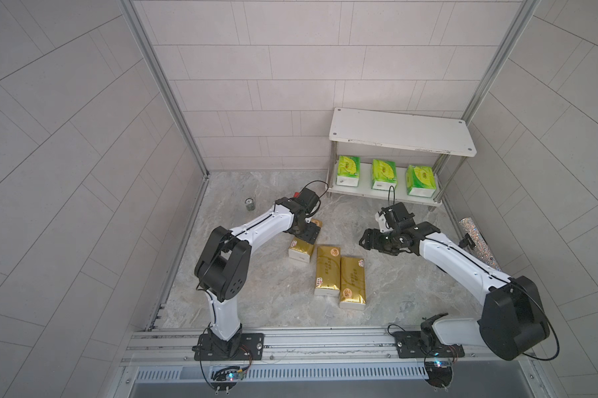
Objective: Place the tissue boxes on the shelf by color
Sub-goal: Pick up the box of tissues from the center of the board.
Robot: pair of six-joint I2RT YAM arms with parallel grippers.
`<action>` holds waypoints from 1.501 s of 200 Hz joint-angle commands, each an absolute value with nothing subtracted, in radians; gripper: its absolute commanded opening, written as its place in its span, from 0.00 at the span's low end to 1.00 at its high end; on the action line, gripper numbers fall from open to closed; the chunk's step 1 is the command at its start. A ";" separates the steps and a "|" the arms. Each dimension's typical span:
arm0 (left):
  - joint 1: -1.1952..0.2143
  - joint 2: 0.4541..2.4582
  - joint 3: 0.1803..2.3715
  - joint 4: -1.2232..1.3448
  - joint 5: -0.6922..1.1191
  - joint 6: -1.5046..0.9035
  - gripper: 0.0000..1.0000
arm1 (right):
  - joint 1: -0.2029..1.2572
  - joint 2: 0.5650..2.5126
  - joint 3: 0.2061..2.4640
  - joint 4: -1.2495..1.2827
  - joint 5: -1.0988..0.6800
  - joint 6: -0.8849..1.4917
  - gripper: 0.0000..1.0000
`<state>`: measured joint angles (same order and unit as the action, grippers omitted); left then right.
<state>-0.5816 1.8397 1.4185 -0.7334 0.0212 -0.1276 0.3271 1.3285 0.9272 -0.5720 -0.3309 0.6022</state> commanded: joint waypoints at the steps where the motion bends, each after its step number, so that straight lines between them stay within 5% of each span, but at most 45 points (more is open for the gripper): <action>1: -0.581 1.742 1.405 -0.742 -0.019 -0.181 0.97 | 0.330 1.290 0.939 -0.602 -0.309 0.585 0.79; 49: -0.598 1.549 1.282 -0.692 -0.047 -0.363 1.00 | 0.328 1.305 0.935 -0.596 -0.324 0.571 0.79; 121: -0.740 1.360 0.937 -0.431 -0.186 -0.325 1.00 | 0.329 1.321 0.968 -0.607 -0.329 0.557 0.79; 300: -0.749 1.540 0.847 -0.177 -0.237 -0.325 1.00 | 0.328 1.315 0.980 -0.640 -0.286 0.549 0.80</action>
<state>-0.7448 1.5166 0.8520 -0.2123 -0.2066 -0.3401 0.3271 1.3167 0.9508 -0.6044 -0.3096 0.5686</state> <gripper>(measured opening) 0.999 0.802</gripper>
